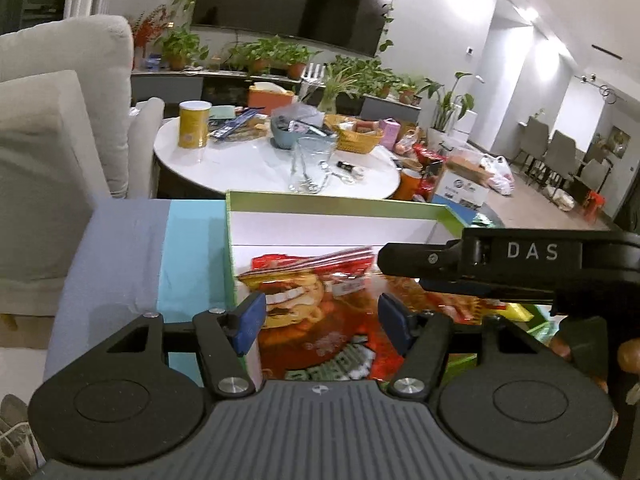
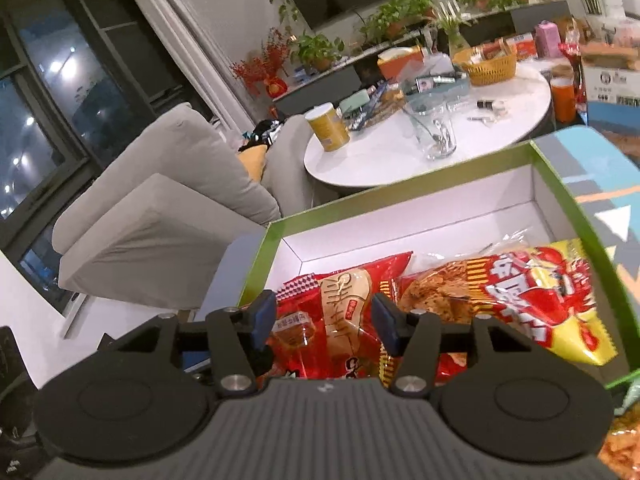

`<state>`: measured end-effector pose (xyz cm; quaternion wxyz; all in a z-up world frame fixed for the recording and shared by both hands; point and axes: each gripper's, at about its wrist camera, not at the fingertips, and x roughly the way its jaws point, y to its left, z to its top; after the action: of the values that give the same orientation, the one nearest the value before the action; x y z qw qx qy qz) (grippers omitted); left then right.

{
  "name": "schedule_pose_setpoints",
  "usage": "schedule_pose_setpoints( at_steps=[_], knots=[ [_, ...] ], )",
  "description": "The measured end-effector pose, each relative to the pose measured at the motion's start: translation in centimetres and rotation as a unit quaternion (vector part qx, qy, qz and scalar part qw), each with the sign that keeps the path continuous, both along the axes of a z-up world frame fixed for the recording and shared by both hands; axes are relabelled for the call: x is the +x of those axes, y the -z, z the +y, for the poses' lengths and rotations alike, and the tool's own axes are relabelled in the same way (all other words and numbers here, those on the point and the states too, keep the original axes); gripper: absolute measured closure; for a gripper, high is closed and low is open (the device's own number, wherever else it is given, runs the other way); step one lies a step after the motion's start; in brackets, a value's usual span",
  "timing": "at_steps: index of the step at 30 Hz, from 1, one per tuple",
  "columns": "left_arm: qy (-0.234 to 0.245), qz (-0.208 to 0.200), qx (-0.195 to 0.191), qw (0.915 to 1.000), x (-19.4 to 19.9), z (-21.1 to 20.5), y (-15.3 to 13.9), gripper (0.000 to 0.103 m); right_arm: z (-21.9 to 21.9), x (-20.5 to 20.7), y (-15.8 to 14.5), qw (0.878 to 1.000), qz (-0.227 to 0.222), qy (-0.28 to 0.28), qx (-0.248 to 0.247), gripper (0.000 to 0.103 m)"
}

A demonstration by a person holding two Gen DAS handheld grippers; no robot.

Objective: Organize snacks
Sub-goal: 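Reach the right tool to the green-packaged snack bag and grasp it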

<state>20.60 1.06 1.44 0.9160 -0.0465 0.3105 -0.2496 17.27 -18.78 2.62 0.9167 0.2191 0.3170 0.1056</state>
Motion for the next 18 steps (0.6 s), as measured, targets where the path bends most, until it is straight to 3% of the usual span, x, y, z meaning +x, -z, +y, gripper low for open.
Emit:
schedule_pose_setpoints(
  at_steps=[18],
  knots=[
    [0.043,-0.005,-0.003,0.9990,-5.8,-3.1,-1.7,0.041,-4.5,-6.2,-2.1,0.999,-0.020,0.041,-0.018,0.056]
  ],
)
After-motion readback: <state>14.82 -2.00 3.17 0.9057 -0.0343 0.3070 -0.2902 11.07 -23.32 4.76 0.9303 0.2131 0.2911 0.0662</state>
